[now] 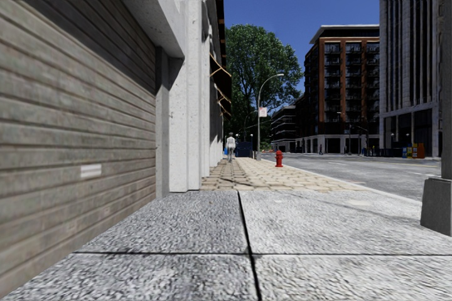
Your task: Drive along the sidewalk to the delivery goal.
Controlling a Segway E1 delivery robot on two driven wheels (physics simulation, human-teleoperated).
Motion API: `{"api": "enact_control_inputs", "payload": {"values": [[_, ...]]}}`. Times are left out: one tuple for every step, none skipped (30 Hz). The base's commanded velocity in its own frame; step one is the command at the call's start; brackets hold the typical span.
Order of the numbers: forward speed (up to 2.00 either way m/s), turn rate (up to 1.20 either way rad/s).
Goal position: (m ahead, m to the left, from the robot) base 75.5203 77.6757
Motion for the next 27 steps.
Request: {"api": "enact_control_inputs", "payload": {"values": [[2.00, 0.00], [2.00, 0.00], [2.00, 0.00], [2.00, 0.00], [2.00, 0.00], [2.00, 0.00], [2.00, 0.00], [2.00, 0.00], [2.00, 0.00], [2.00, 0.00], [2.00, 0.00], [2.00, 0.00], [2.00, 0.00], [2.00, 0.00], [2.00, -0.04], [2.00, -0.20], [2.00, -0.20], [2.00, -0.34], [2.00, 0.00], [2.00, 0.00], [2.00, 0.00], [2.00, 0.00], [2.00, 0.00], [2.00, 0.00], [2.00, 0.00], [2.00, 0.00], [2.00, 0.00]]}}
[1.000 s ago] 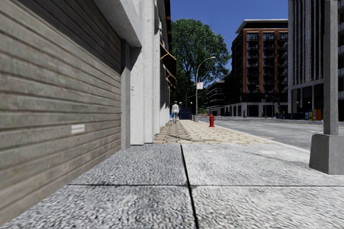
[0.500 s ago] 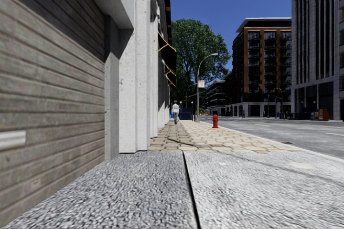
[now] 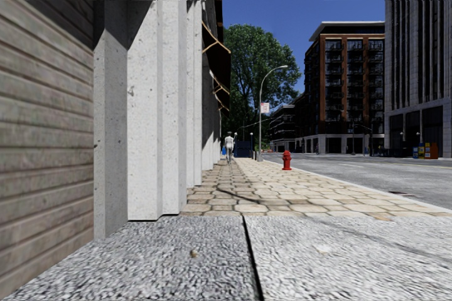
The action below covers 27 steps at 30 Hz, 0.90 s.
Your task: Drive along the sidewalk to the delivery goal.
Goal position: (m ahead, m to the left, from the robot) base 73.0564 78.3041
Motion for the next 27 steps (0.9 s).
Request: {"api": "enact_control_inputs", "payload": {"values": [[2.00, 0.00], [2.00, 0.00], [2.00, 0.00], [2.00, 0.00], [2.00, 0.00], [2.00, 0.00], [2.00, 0.00], [2.00, 0.00], [2.00, 0.00], [2.00, 0.00], [2.00, 0.00], [2.00, 0.00], [2.00, 0.00], [2.00, 0.00], [2.00, 0.00], [2.00, 0.00], [2.00, 0.00], [2.00, 0.00], [2.00, 0.00], [2.00, 0.00], [2.00, 0.00], [2.00, 0.00], [2.00, 0.00], [2.00, 0.00], [2.00, 0.00], [2.00, 0.00], [2.00, -0.01]]}}
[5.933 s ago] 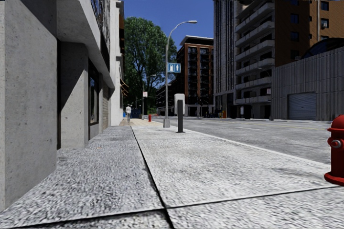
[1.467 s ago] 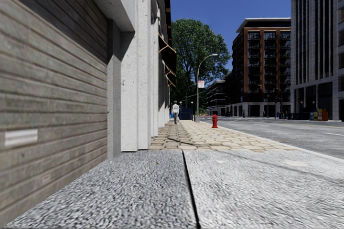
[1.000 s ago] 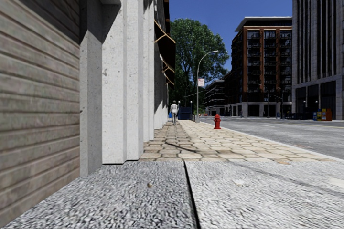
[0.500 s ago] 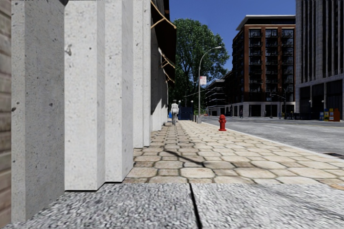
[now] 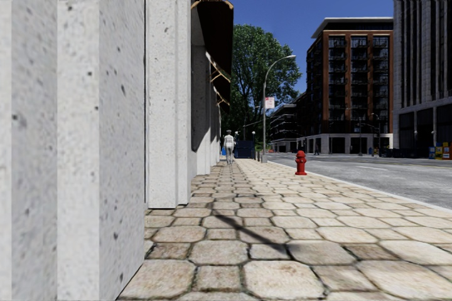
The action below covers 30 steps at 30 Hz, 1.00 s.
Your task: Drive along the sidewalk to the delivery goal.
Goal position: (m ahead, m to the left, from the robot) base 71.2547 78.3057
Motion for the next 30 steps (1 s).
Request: {"api": "enact_control_inputs", "payload": {"values": [[2.00, -0.04], [2.00, -0.09], [2.00, -0.09], [2.00, -0.13], [2.00, -0.16], [2.00, -0.17], [2.00, -0.18], [2.00, -0.25], [2.00, -0.29], [2.00, -0.29], [2.00, -0.29], [2.00, -0.01], [2.00, 0.00], [2.00, 0.00], [2.00, 0.00], [2.00, 0.00], [2.00, 0.00], [2.00, 0.00], [2.00, 0.00], [2.00, 0.00], [2.00, 0.00], [2.00, 0.00], [2.00, 0.00], [2.00, 0.00], [2.00, 0.00], [2.00, 0.00], [2.00, 0.00], [2.00, 0.00], [2.00, 0.00], [2.00, 0.00]]}}
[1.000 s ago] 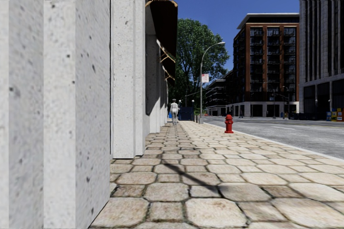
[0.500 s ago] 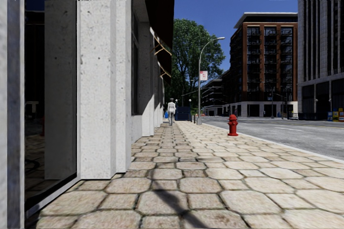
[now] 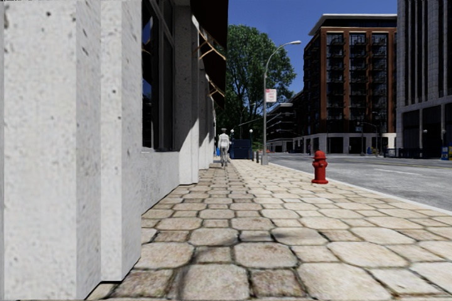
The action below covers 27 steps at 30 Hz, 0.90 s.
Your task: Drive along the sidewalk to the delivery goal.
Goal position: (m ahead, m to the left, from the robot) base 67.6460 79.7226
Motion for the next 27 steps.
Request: {"api": "enact_control_inputs", "payload": {"values": [[2.00, 0.00], [2.00, 0.00], [2.00, 0.00], [2.00, 0.00], [2.00, 0.00], [2.00, 0.00], [2.00, 0.00], [2.00, 0.00], [2.00, 0.00], [2.00, 0.00], [2.00, 0.00], [2.00, 0.00], [2.00, 0.00], [2.00, 0.00], [2.00, 0.00], [2.00, 0.00], [2.00, 0.00], [2.00, 0.00], [2.00, 0.00], [2.00, 0.00], [2.00, 0.00], [2.00, 0.00], [2.00, 0.00], [2.00, 0.00], [2.00, 0.00], [2.00, 0.00], [2.00, 0.00]]}}
